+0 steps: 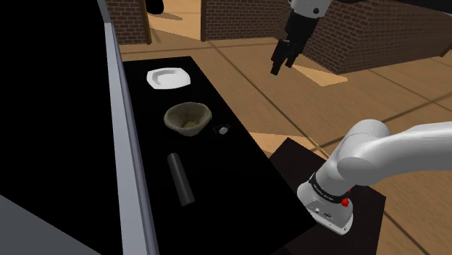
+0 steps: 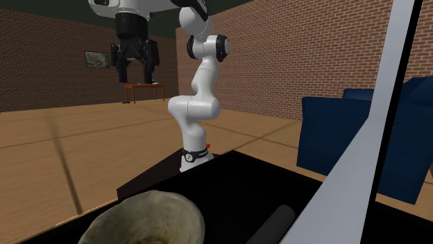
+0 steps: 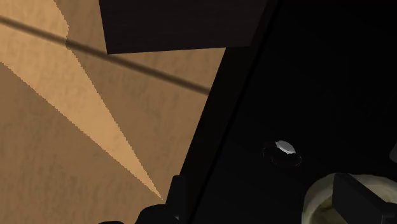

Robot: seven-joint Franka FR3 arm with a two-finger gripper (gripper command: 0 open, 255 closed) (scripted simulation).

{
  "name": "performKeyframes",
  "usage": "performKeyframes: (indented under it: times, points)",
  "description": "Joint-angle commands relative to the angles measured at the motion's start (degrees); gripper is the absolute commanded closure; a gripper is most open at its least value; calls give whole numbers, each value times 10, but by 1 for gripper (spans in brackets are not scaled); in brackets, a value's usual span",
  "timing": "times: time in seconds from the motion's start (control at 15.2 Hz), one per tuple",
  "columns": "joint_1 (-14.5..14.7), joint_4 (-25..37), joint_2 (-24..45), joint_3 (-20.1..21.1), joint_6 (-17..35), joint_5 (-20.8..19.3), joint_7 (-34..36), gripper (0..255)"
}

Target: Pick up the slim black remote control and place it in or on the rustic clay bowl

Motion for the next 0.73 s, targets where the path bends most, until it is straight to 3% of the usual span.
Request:
performKeyframes:
  times: [0.0, 0.66]
  points:
    - [0, 0, 0, 0, 0, 0, 0, 0]
    - [25, -94, 9, 120, 101, 88, 169, 0]
